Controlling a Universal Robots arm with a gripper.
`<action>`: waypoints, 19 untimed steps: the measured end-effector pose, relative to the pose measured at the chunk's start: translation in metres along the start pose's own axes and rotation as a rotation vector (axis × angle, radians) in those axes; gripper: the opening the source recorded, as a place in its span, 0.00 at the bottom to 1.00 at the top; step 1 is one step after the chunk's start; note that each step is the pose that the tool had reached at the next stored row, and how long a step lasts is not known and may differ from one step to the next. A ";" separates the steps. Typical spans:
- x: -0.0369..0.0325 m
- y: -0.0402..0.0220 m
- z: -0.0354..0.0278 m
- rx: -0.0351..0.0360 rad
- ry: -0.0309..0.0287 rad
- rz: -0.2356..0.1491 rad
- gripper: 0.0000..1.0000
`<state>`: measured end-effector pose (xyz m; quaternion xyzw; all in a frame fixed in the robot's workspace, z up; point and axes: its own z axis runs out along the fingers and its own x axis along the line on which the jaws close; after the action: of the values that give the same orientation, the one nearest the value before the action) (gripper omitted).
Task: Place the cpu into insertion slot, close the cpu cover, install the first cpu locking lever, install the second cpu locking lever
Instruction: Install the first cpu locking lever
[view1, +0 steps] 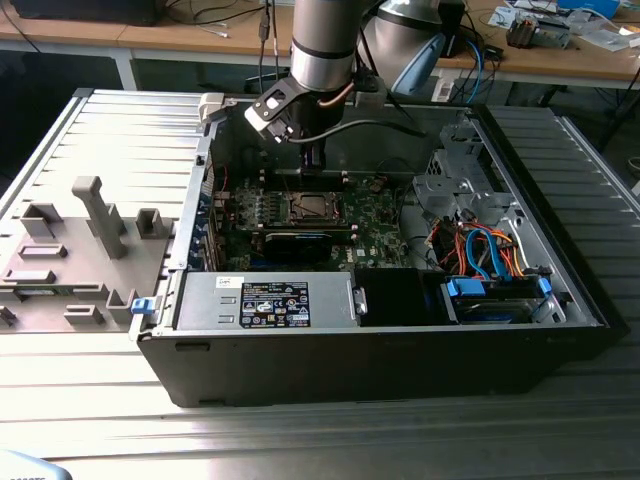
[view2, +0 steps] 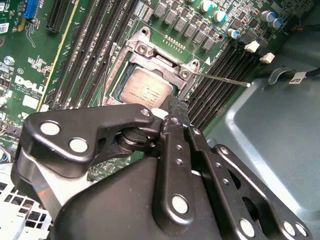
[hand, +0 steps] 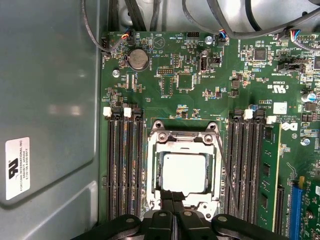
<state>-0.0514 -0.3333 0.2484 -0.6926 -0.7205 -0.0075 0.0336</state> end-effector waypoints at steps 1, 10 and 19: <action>0.0000 0.0000 -0.0001 0.0000 0.0000 0.000 0.11; 0.0000 0.0000 -0.0001 0.0035 -0.0021 -0.059 0.11; 0.0000 0.0000 -0.0001 0.0071 -0.0044 -0.121 0.11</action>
<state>-0.0514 -0.3333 0.2485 -0.6477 -0.7612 -0.0054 0.0340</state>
